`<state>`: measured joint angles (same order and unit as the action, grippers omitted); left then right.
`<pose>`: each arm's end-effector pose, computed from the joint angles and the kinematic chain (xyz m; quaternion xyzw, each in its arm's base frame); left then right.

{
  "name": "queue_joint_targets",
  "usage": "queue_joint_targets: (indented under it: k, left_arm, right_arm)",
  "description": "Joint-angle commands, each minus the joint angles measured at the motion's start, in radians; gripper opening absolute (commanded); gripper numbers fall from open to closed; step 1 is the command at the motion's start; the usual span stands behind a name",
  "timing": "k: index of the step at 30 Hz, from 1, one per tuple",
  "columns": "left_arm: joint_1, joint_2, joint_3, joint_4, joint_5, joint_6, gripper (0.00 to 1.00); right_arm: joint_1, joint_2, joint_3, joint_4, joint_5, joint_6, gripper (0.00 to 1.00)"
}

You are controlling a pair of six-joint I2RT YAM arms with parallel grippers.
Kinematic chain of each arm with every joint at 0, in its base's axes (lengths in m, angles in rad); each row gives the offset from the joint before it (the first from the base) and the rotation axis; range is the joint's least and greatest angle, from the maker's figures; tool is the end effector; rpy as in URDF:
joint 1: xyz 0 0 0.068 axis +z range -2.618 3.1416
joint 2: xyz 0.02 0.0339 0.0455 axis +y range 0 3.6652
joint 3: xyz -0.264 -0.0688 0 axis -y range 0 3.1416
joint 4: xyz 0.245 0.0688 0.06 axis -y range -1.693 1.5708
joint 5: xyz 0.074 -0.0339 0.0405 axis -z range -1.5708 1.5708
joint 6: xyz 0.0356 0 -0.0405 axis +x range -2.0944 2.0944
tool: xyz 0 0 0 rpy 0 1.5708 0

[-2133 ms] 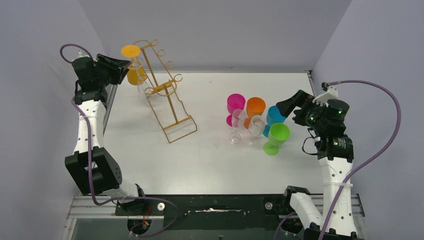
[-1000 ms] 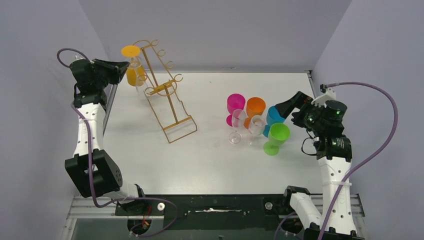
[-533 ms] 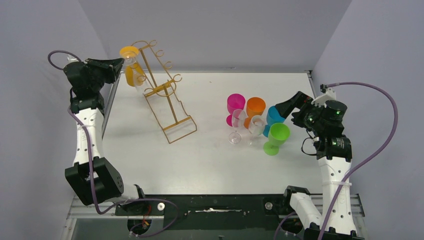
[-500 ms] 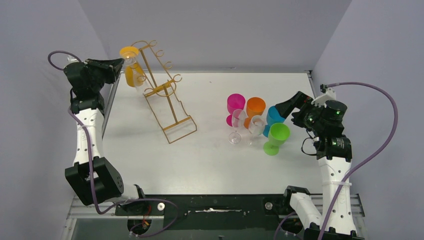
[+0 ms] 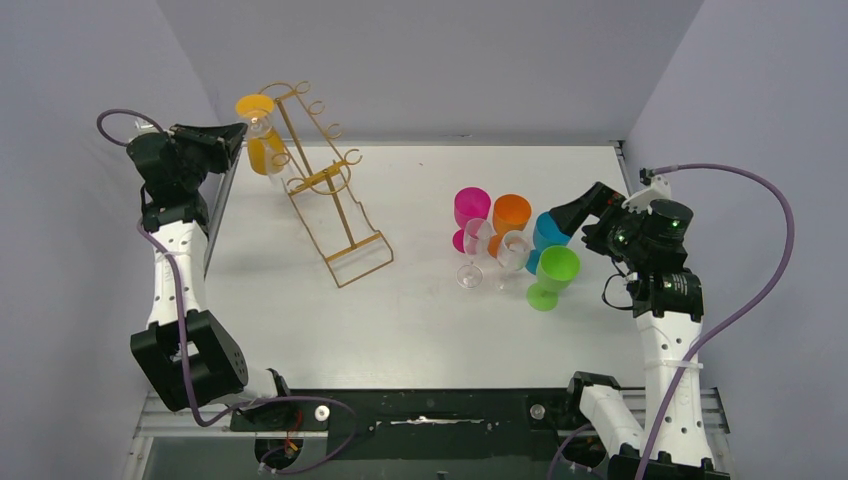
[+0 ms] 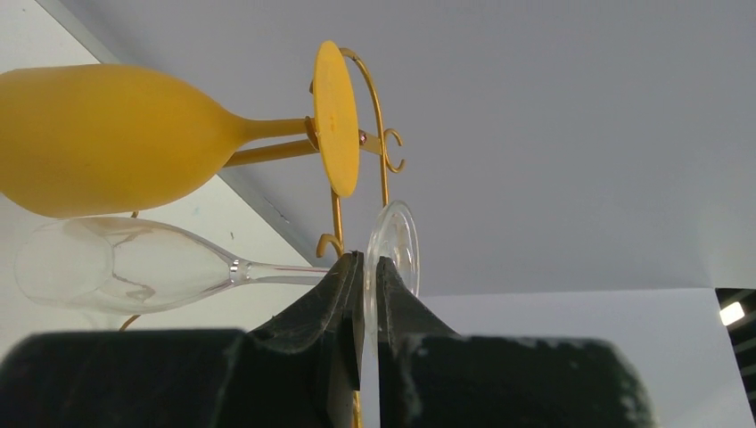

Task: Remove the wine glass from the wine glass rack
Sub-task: Pick up the wine glass from the wine rack, then place the wine glass at the center of the board.

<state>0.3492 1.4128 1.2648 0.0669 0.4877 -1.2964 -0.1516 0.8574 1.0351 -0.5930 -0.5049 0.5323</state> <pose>0.3202 0.0989 0.3889 -0.4117 0.6052 -0.4580 0.5044 0.1746 -0.0093 0.3731 0.1435 0.8099 0.3055 0.4797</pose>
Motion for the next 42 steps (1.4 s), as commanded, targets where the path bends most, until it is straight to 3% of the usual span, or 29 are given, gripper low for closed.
queue_joint_targets:
  k: [1, 17, 26, 34, 42]
  left_arm:
    - [0.019, -0.017, 0.055, 0.065, 0.007, 0.041, 0.0]
    - [0.032, -0.064, 0.033, 0.01, -0.015, 0.08, 0.0]
    - [0.045, -0.167, 0.029, -0.137, -0.167, 0.193, 0.0]
    - [0.042, -0.288, -0.116, -0.223, -0.236, 0.239, 0.0]
    - [-0.011, -0.382, -0.218, -0.416, -0.276, 0.4, 0.0]
  right_arm:
    - [-0.003, -0.007, -0.002, 0.04, -0.01, 0.005, 0.98]
    - [-0.004, -0.006, -0.003, 0.037, -0.011, 0.007, 0.98]
    - [-0.004, -0.011, -0.011, 0.05, -0.021, 0.026, 0.98]
    - [-0.003, -0.024, -0.032, 0.084, -0.038, 0.067, 0.98]
    - [-0.002, -0.056, -0.05, 0.184, -0.106, 0.131, 0.98]
